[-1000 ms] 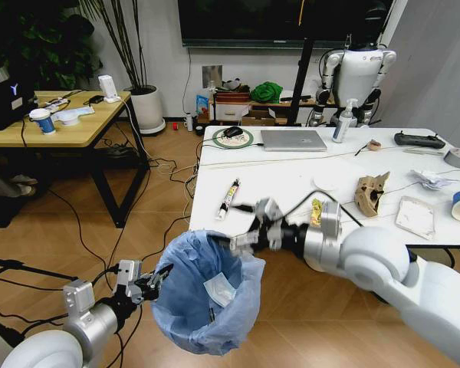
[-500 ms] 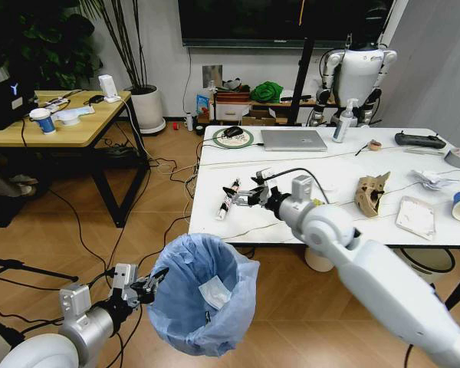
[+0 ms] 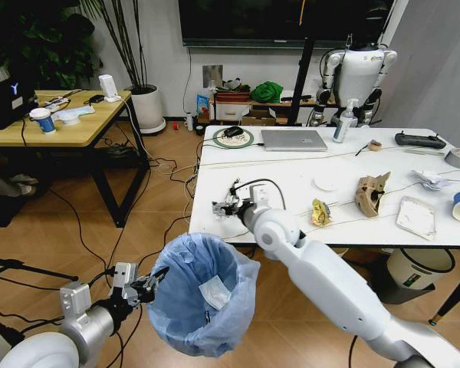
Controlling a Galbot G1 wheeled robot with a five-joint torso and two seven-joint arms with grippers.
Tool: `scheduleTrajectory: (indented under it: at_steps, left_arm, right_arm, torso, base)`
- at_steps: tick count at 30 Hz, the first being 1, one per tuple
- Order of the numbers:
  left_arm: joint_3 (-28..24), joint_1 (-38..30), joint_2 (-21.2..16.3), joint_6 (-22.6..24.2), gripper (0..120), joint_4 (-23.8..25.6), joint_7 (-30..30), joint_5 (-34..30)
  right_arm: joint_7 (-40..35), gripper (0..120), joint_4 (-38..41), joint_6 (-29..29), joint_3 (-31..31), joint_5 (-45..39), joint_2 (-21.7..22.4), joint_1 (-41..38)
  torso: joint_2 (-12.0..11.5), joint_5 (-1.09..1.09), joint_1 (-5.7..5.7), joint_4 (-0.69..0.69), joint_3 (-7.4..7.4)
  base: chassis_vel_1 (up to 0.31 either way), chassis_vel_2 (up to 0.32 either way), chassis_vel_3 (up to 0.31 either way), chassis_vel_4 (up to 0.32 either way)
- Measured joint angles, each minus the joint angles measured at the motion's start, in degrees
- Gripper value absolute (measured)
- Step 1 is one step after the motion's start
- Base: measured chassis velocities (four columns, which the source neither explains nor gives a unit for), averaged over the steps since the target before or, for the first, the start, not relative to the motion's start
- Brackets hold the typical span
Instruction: Pick up the trash bin and place the trash from the table into it.
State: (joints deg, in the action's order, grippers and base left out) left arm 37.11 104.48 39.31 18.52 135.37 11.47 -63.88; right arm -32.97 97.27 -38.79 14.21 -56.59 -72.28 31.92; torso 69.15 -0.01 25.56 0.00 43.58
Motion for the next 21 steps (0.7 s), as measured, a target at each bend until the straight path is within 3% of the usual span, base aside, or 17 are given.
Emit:
scheduleTrajectory:
  at_steps: [21]
  left_arm:
    - [0.06, -0.50, -0.33, -0.15, 0, -0.16, -0.15, -0.18]
  right_arm:
    - [3.53, 99, -7.87, 1.34, 1.11, 4.29, -2.12, -1.34]
  torso:
    - [0.00, 0.01, 0.00, 0.00, 0.00]
  base:
    - [0.000, 0.000, 0.000, 0.000]
